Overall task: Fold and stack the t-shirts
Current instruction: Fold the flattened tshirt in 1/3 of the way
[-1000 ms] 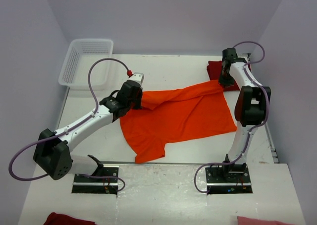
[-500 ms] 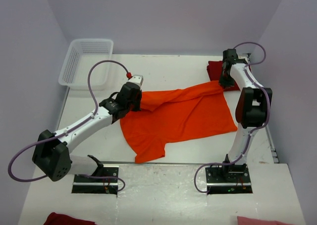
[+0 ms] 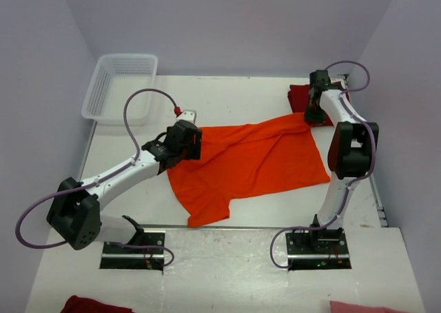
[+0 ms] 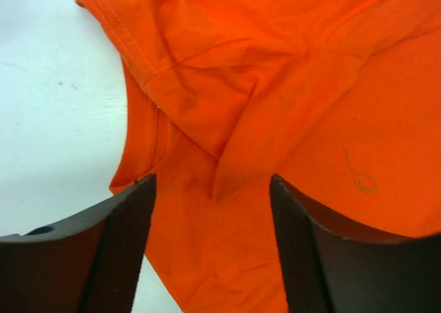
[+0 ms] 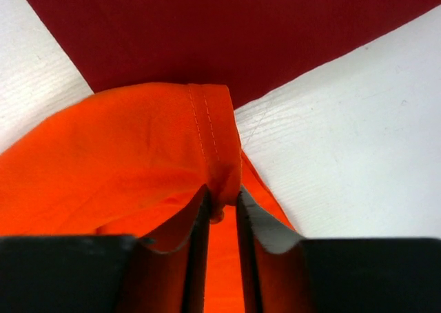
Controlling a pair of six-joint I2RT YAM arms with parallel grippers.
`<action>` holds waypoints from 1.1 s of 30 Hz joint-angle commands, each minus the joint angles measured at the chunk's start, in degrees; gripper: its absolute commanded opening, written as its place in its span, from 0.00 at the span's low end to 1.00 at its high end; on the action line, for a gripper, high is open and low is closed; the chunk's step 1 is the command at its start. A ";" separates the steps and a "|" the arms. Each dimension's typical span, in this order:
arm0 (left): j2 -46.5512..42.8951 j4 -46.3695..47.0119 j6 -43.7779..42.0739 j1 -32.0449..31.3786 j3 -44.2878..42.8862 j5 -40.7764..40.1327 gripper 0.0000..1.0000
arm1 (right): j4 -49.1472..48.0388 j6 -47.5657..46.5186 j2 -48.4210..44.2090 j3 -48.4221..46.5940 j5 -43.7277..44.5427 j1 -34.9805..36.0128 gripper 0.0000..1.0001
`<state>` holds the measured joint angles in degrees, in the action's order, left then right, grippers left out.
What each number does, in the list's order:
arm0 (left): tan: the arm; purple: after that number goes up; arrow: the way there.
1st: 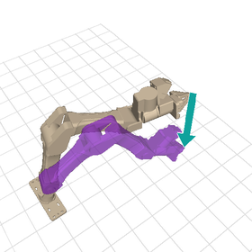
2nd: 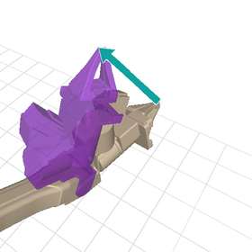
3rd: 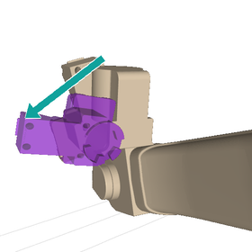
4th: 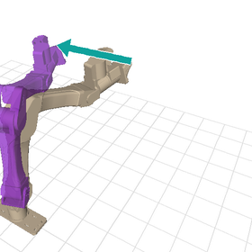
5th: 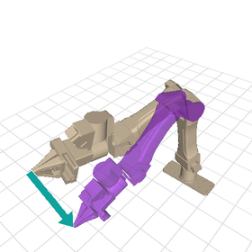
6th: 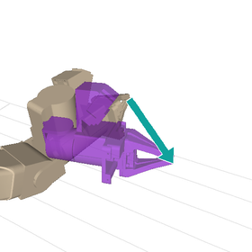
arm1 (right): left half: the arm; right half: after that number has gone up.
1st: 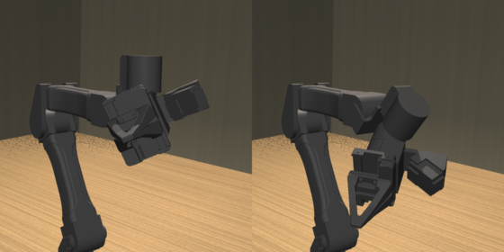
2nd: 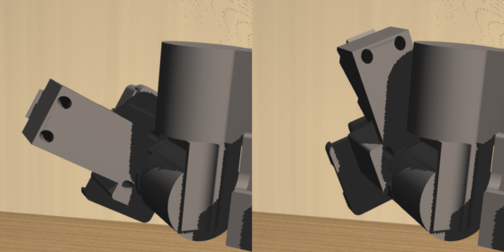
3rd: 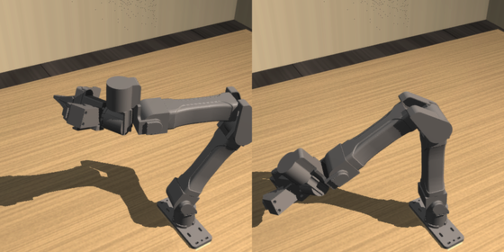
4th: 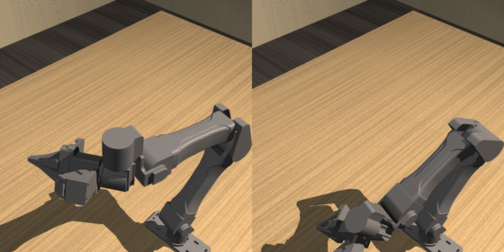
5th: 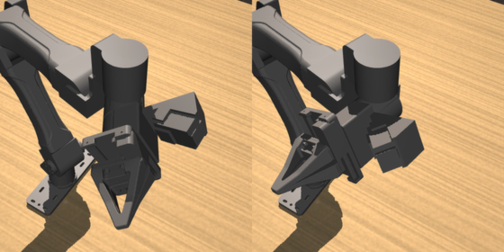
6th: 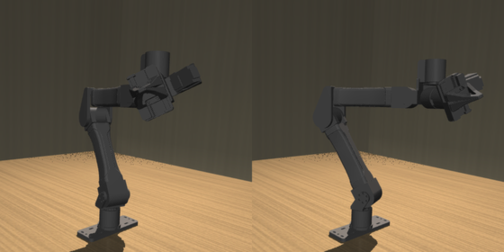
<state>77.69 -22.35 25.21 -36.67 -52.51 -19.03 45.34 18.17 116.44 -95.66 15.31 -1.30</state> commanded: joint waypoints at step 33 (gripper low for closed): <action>31.38 7.84 -2.62 16.45 -16.13 3.29 0.00 | -4.04 0.64 -20.73 3.29 -3.36 7.80 0.00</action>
<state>107.37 -16.93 24.21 -20.88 -67.22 -16.71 41.58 19.07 98.50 -90.63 12.05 5.65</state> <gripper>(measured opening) 0.002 0.003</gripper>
